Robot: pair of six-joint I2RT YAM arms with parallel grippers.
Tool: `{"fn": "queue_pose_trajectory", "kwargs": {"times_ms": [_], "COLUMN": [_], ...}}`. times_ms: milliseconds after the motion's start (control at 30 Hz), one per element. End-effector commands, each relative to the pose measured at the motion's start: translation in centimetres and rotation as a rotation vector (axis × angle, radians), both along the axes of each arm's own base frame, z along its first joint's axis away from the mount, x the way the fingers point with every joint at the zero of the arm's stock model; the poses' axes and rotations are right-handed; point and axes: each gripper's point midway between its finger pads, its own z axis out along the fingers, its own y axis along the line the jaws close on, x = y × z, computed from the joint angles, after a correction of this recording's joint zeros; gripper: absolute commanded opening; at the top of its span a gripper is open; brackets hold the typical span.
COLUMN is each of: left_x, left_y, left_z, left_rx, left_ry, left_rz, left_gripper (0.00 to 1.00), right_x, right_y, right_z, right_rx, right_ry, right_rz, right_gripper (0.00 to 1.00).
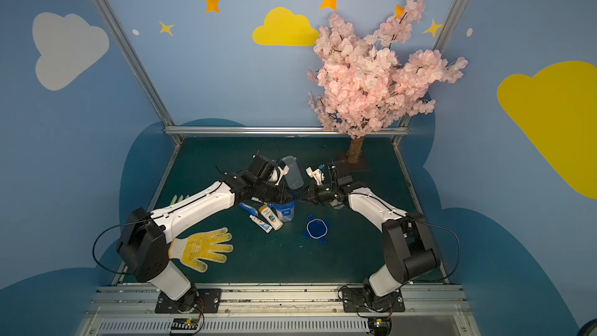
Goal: Take out toiletry kits
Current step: Open the lid of the container.
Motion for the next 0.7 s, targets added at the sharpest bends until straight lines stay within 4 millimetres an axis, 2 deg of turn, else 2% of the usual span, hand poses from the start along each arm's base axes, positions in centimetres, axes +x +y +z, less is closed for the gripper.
{"fn": "queue_pose_trajectory", "kwargs": {"times_ms": [0, 200, 433, 667], "left_x": [-1.2, -0.8, -1.0, -0.3], "left_y": [3.0, 3.4, 5.1, 8.4], "left_z": [-1.6, 1.1, 2.5, 5.4], "left_rx": [0.133, 0.116, 0.135, 0.103], "left_ry": [0.065, -0.005, -0.050, -0.149], "left_rz": [0.041, 0.055, 0.091, 0.189], "left_gripper": [0.39, 0.40, 0.41, 0.77], "right_x": [0.2, 0.4, -0.2, -2.0], "right_y": [0.1, 0.3, 1.2, 1.8], "right_z": [2.9, 3.7, 5.6, 10.4], "right_rx": [0.023, 0.022, 0.059, 0.149], "right_ry": [-0.080, -0.092, -0.108, -0.171], "right_rz": [0.018, 0.024, 0.065, 0.131], "right_gripper": [0.00, 0.00, 0.00, 0.00]}}
